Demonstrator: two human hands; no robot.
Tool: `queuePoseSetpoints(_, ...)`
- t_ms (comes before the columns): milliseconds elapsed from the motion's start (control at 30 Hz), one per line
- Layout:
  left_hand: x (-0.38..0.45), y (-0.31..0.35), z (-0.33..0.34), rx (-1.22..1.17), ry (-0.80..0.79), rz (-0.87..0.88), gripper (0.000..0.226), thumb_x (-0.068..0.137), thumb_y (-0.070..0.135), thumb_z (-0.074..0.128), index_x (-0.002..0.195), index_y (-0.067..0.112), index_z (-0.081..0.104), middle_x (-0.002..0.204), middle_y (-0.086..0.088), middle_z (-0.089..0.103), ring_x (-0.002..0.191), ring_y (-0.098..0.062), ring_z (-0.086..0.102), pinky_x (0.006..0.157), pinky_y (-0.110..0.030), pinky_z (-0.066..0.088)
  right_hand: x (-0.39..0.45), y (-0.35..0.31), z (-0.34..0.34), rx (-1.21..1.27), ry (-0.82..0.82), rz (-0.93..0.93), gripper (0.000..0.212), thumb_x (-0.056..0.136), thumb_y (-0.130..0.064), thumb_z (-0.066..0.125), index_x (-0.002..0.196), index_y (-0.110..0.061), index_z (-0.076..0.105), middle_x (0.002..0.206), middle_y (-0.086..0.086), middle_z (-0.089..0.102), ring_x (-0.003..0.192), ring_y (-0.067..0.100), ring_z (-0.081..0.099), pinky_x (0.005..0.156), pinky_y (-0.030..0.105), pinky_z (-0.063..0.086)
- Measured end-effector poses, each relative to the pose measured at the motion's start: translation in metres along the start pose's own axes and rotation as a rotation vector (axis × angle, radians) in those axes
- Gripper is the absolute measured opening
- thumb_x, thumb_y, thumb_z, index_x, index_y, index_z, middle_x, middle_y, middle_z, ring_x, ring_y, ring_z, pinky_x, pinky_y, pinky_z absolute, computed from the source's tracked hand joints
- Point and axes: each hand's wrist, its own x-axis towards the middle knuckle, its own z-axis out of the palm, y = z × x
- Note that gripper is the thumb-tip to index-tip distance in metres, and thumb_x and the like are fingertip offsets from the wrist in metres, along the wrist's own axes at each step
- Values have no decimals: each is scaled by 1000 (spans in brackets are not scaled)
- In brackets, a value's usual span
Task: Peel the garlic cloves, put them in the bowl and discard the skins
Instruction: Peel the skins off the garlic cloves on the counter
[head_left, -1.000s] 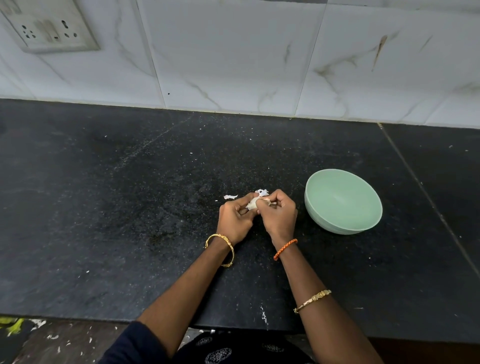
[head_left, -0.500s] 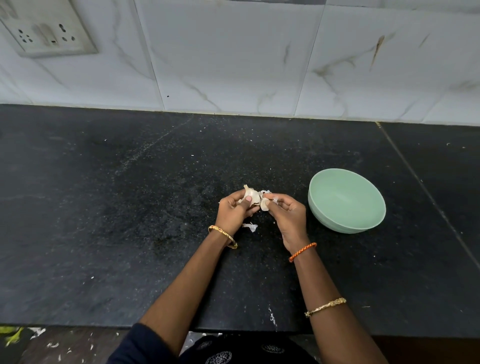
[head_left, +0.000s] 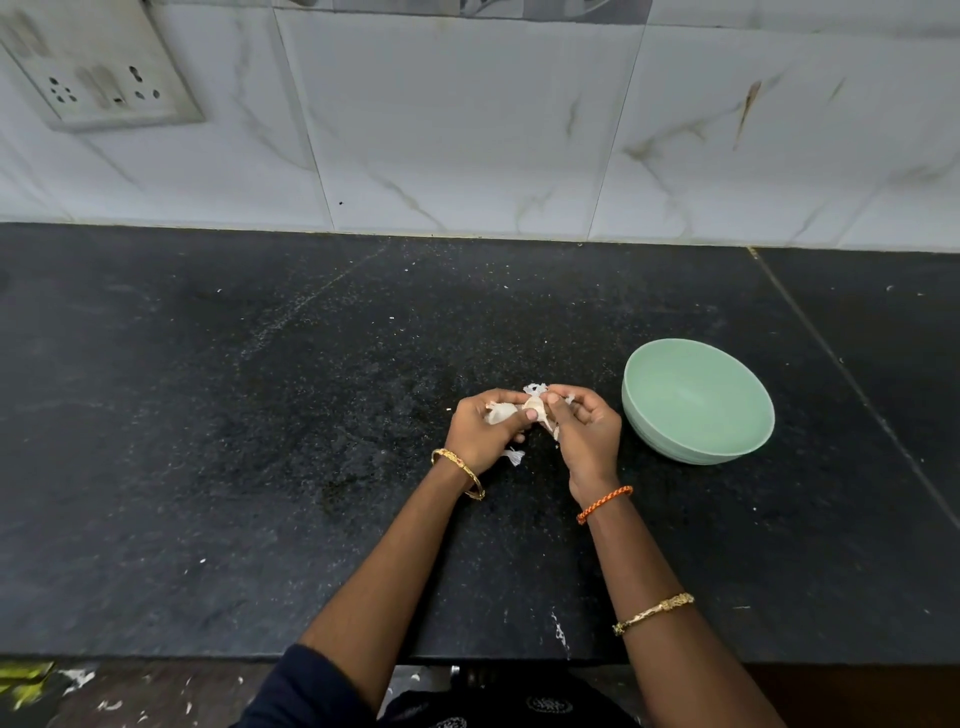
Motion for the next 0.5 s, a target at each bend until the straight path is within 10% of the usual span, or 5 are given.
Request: queuePoseSetpoints(500,1,-3,4,83,86,77,21,85,-3,66,104,5,66,90,-3,68,64,-4,63,58,-18,54,8,-7,-8,-557,-283,-255,12,84,-4,69,94,-8,75,91,0,70,82,2,64,74,9,48)
